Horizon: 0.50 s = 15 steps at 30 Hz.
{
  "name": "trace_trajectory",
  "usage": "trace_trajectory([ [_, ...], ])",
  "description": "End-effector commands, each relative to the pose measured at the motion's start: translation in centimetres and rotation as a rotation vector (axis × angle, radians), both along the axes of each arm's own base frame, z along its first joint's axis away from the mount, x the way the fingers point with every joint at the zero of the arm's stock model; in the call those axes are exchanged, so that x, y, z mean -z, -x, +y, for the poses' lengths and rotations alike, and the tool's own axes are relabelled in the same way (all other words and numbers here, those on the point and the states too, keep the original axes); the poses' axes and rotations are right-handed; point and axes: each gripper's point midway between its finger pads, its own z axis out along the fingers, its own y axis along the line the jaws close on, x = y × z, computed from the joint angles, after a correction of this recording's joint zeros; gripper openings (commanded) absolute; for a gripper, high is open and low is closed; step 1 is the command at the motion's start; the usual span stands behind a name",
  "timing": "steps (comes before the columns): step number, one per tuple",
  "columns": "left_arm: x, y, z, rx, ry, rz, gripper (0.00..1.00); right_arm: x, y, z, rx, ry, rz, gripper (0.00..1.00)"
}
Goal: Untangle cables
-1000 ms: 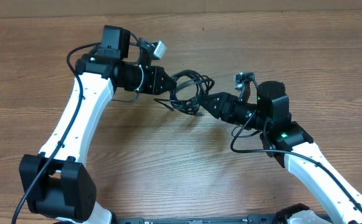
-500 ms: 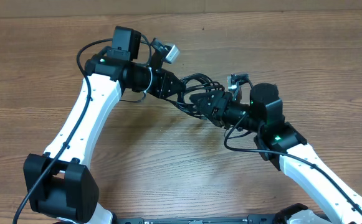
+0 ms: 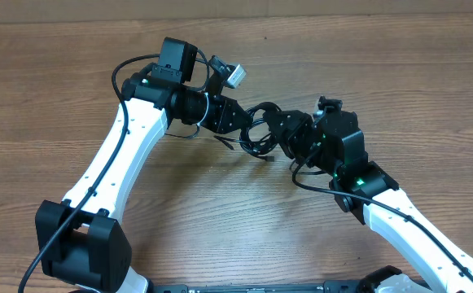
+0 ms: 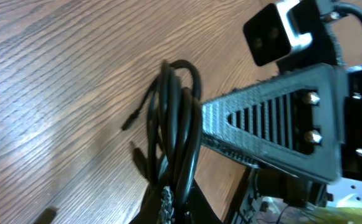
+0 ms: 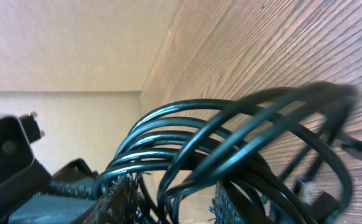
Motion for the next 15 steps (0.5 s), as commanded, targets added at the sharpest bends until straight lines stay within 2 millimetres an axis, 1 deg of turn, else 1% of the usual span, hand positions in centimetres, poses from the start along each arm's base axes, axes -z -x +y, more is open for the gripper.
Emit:
trace_trajectory([
  [1,-2.3,0.9,-1.4,0.053,0.095,0.002,0.04,-0.2,-0.6,-0.8,0.079,-0.022,0.017,0.38],
  [5,-2.3,1.0,-1.7,0.061,0.095,0.001,0.04,0.1,-0.4,-0.5,0.079,-0.058,0.058,0.37],
  [7,-2.3,1.2,-1.9,0.067,0.095,0.0,0.04,0.4,-0.2,-0.1,0.054,-0.065,0.072,0.35],
  [12,-2.4,1.2,-2.3,0.078,0.1,-0.016,0.04,1.6,0.2,0.7,0.009,-0.076,0.119,0.35],
  [15,-2.5,1.1,-2.4,0.08,0.102,-0.023,0.04,2.1,0.6,1.3,-0.007,-0.115,0.175,0.34],
])
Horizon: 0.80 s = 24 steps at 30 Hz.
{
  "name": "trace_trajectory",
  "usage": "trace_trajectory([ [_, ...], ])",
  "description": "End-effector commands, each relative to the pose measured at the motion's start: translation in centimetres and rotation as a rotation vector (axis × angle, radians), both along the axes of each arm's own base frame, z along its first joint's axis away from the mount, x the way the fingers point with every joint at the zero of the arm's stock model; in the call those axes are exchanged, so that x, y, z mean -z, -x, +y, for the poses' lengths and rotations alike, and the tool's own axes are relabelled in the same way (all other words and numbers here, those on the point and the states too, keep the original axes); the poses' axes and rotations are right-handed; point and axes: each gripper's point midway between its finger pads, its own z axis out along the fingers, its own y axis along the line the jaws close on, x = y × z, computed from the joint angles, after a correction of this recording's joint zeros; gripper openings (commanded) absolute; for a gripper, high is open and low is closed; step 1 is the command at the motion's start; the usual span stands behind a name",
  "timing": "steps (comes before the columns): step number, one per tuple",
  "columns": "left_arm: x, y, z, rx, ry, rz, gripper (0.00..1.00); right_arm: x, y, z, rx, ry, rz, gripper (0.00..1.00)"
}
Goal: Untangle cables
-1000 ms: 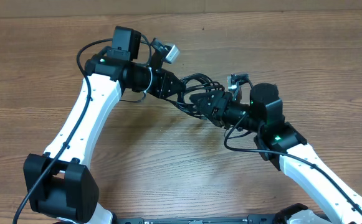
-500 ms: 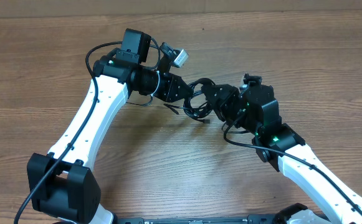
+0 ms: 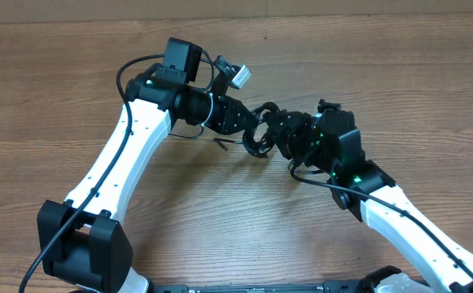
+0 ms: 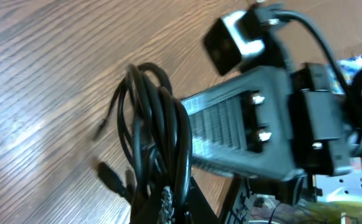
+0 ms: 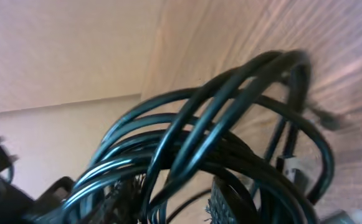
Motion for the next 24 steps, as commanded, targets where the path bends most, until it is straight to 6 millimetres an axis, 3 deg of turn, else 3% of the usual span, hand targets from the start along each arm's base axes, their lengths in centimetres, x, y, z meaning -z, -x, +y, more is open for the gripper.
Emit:
trace_trajectory([
  [1,-2.0,0.4,-1.1,0.04,0.067,-0.018,0.05,0.7,0.5,0.8,-0.027,-0.052,0.07,0.34],
  [14,-2.9,1.3,-2.0,0.086,0.13,-0.01,0.04,-1.2,-0.6,1.0,0.016,-0.137,0.034,0.34],
  [18,-4.1,2.0,-2.5,0.128,0.203,0.001,0.04,-0.5,-0.9,0.9,0.034,-0.125,0.045,0.25],
  [21,-5.4,2.5,-2.9,0.176,0.278,-0.012,0.04,-0.1,-1.4,1.2,0.03,-0.127,0.038,0.04],
  [24,-4.8,2.1,-2.7,0.152,0.24,-0.019,0.04,-0.1,-1.5,1.2,-0.02,-0.053,-0.045,0.04],
])
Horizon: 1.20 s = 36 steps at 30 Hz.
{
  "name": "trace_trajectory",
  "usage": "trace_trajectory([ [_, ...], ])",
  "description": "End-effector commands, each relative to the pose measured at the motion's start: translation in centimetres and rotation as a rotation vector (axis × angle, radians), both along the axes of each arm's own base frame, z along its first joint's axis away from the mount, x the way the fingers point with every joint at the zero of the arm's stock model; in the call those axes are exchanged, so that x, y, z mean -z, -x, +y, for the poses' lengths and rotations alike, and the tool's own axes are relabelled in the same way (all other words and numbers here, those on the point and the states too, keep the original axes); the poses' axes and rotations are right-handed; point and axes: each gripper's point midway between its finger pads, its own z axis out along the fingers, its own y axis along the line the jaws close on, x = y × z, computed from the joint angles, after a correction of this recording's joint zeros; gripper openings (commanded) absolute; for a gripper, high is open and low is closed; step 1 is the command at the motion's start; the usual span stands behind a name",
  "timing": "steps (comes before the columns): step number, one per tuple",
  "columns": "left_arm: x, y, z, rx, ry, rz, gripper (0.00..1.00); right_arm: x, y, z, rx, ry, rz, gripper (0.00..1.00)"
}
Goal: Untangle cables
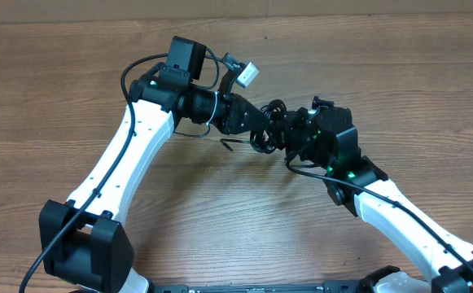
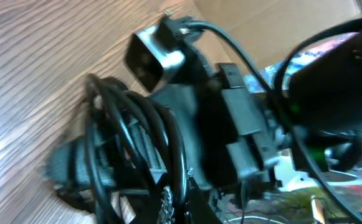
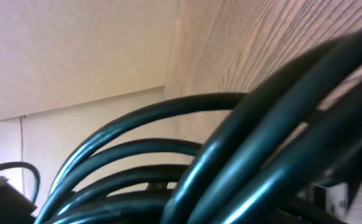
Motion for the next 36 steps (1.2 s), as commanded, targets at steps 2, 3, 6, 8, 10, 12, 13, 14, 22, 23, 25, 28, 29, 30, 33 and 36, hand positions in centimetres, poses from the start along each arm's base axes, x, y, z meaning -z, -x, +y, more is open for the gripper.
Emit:
trace_trajectory([
  [2,-1.1,0.0,-0.1,0.004,0.014,-0.016,0.04,0.3,-0.1,0.0,-0.107,0.144,-0.166,0.04],
  [3,-0.4,-0.7,0.5,-0.037,-0.032,-0.015,0.04,0.1,0.0,0.0,-0.133,0.158,-0.197,0.04],
  [6,2.3,-3.4,3.3,-0.221,-0.212,0.016,0.04,-1.4,0.5,-0.6,-0.215,0.174,-0.301,0.04],
  [8,4.0,-5.3,5.8,-0.391,-0.336,0.068,0.04,-3.2,0.8,-1.2,-0.257,0.142,-0.366,0.04],
  [10,5.3,-6.6,8.3,-0.55,-0.443,0.109,0.04,-5.9,1.6,-1.3,-0.334,0.086,-0.478,0.04],
  [12,6.1,-7.4,9.9,-0.658,-0.515,0.127,0.04,-8.9,3.1,-1.1,-0.432,0.028,-0.622,0.04],
  [13,6.3,-7.6,10.4,-0.689,-0.536,0.128,0.04,-10.2,3.9,-0.9,-0.477,0.004,-0.694,0.04],
  [14,6.4,-7.7,10.6,-0.705,-0.551,0.124,0.04,-11.7,4.9,-0.8,-0.526,-0.016,-0.782,0.04],
  [22,7.7,-6.9,9.2,-0.664,-0.589,0.129,0.04,-18.0,8.9,-1.0,-0.604,-0.047,-1.187,0.04],
  [23,8.0,-6.8,9.1,-0.66,-0.599,0.134,0.04,-18.0,8.8,-1.1,-0.599,-0.045,-1.187,0.04],
  [25,8.6,-6.4,9.0,-0.65,-0.614,0.148,0.04,-17.6,8.4,-1.2,-0.593,-0.04,-1.161,0.04],
  [28,8.7,-5.7,8.1,-0.609,-0.593,0.18,0.04,-16.0,6.7,-1.6,-0.562,0.003,-1.095,0.04],
  [29,8.4,-5.3,7.4,-0.561,-0.561,0.177,0.04,-15.2,5.7,-1.8,-0.533,0.019,-1.051,0.04],
  [30,7.8,-4.6,6.1,-0.459,-0.5,0.151,0.04,-14.1,4.5,-2.1,-0.49,0.038,-0.987,0.04],
  [33,3.8,-1.4,1.7,-0.11,-0.191,0.062,0.04,-10.4,1.1,-3.4,-0.342,0.136,-0.804,0.04],
  [36,-0.5,1.1,-0.5,0.094,0.091,0.004,0.04,-7.3,-0.9,-4.6,-0.236,0.22,-0.664,0.04],
])
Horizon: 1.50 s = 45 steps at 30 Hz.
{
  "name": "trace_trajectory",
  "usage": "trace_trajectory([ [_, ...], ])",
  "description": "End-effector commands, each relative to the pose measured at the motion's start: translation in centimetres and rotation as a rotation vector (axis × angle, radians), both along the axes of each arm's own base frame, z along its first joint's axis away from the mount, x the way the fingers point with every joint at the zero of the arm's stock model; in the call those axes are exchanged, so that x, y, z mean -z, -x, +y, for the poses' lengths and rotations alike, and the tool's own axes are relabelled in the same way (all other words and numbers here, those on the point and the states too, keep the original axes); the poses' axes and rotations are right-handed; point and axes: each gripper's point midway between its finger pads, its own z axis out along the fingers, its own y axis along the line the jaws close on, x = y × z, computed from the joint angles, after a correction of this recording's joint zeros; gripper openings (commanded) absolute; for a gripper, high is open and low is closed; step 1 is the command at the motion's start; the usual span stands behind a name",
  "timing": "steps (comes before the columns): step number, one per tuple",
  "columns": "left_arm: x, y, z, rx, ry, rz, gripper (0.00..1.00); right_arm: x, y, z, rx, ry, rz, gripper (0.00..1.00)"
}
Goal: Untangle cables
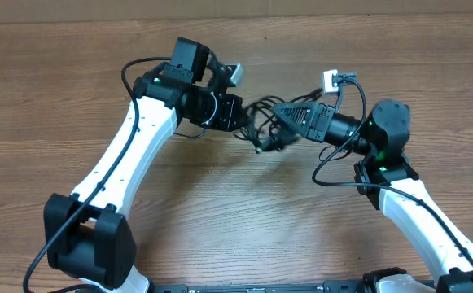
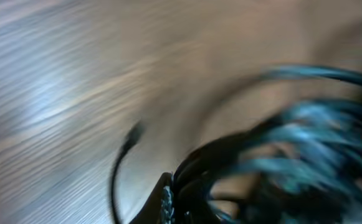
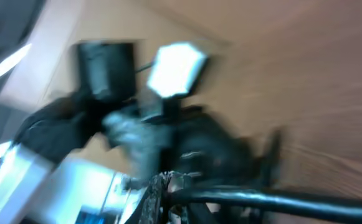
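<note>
The black cable bundle (image 1: 262, 129) hangs tangled between my two grippers above the wooden table (image 1: 220, 212), one loose end (image 1: 258, 149) dangling toward it. My left gripper (image 1: 240, 114) is shut on the bundle's left side; in the blurred left wrist view the cables (image 2: 261, 155) fill the jaws beside one finger pad (image 2: 166, 200). My right gripper (image 1: 279, 111) points left and is shut on a strand (image 3: 261, 200) that runs out to the right past its finger pad (image 3: 157, 191).
The left arm's white links (image 1: 130, 155) cross the left half of the table and the right arm's (image 1: 415, 212) the right front. The left wrist camera (image 3: 176, 62) shows close ahead in the right wrist view.
The right arm has drawn back to the right and turned its gripper to point left. The bundle, then squeezed between both grippers, now spans a small gap between them. Both wrist views are motion-blurred.
Both grippers held the coiled black cables together at mid-table. At the following moments the pair had shifted toward the far side, pressed closer together. Now the right arm stands farther right, with both grippers still clamped on the cables.
</note>
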Motion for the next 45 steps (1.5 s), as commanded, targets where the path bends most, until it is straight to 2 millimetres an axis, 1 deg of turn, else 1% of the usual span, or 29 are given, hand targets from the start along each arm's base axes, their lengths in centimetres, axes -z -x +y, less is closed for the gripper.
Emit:
trace_trajectory([
  [1,-6.3,4.0,-3.3,0.34,0.438,-0.111,0.04,0.3,-2.7,-1.7,0.197,0.079,-0.042,0.04],
  [2,-7.8,4.4,-3.8,0.389,0.525,-0.144,0.04,0.9,-2.7,-1.3,0.199,0.09,-0.018,0.04],
  [4,-9.3,4.7,-4.3,0.438,0.599,-0.189,0.04,1.6,-2.4,-0.6,0.186,0.101,0.008,0.04],
  [6,-10.7,5.1,-4.6,0.485,0.672,-0.216,0.04,3.2,-2.4,-0.3,0.221,0.139,0.067,0.04],
  [7,-11.3,5.3,-4.7,0.507,0.702,-0.221,0.04,4.4,-2.7,-0.7,0.269,0.18,0.102,0.04],
  [9,-12.0,5.7,-4.7,0.526,0.737,-0.209,0.04,6.5,-3.3,-2.1,0.372,0.254,0.161,0.04],
  [10,-11.9,5.6,-4.6,0.517,0.733,-0.197,0.04,7.5,-3.5,-3.1,0.424,0.289,0.193,0.04],
  [11,-11.7,5.3,-4.3,0.501,0.723,-0.189,0.04,8.5,-3.9,-4.5,0.486,0.324,0.227,0.04],
  [12,-11.4,4.9,-4.1,0.477,0.703,-0.184,0.04,8.9,-4.0,-5.2,0.509,0.337,0.245,0.04],
  [14,-9.8,3.4,-3.4,0.398,0.61,-0.187,0.04,9.2,-4.1,-6.3,0.518,0.331,0.268,0.04],
  [17,-6.4,0.5,-1.7,0.246,0.403,-0.187,0.04,8.7,-4.4,-8.3,0.533,0.298,0.281,0.04],
  [19,-3.5,-1.6,0.2,0.089,0.222,-0.132,0.04,8.1,-4.4,-9.3,0.536,0.277,0.281,0.04],
  [21,-0.5,-3.6,3.0,-0.14,0.03,-0.028,0.04,7.4,-4.2,-10.0,0.532,0.253,0.277,0.04],
  [23,1.5,-4.9,5.5,-0.397,-0.104,0.098,0.04,6.4,-3.8,-9.4,0.482,0.222,0.256,0.04],
  [24,2.1,-5.2,6.3,-0.508,-0.14,0.156,0.04,5.9,-3.5,-8.9,0.448,0.207,0.243,0.04],
  [25,2.5,-5.3,6.7,-0.598,-0.156,0.208,0.04,5.6,-3.2,-8.1,0.406,0.193,0.233,0.04],
  [26,2.4,-5.4,6.1,-0.644,-0.139,0.24,0.04,5.1,-2.3,-6.5,0.323,0.174,0.221,0.04],
  [27,2.1,-5.5,5.4,-0.624,-0.122,0.227,0.04,5.1,-1.9,-5.7,0.289,0.182,0.205,0.04],
  [29,1.6,-5.3,4.0,-0.57,-0.096,0.203,0.04,5.0,-1.3,-4.6,0.231,0.217,0.147,0.08],
  [32,1.1,-4.3,1.9,-0.444,-0.075,0.15,0.04,5.5,-0.7,-3.7,0.19,0.272,0.098,0.22],
  [34,1.0,-3.6,1.1,-0.37,-0.068,0.127,0.04,5.7,-0.6,-3.6,0.18,0.289,0.086,0.33],
  [36,0.7,-3.1,0.7,-0.335,-0.049,0.135,0.04,5.9,-0.5,-3.6,0.178,0.294,0.09,0.43],
  [39,0.5,-3.0,0.5,-0.324,-0.031,0.143,0.04,6.2,-0.3,-3.7,0.175,0.299,0.105,0.53],
  [43,0.5,-3.0,0.7,-0.328,-0.032,0.145,0.04,6.7,-0.1,-3.7,0.176,0.307,0.128,0.64],
  [45,0.6,-3.0,0.7,-0.33,-0.036,0.148,0.04,7.0,0.0,-3.9,0.18,0.314,0.145,0.66],
])
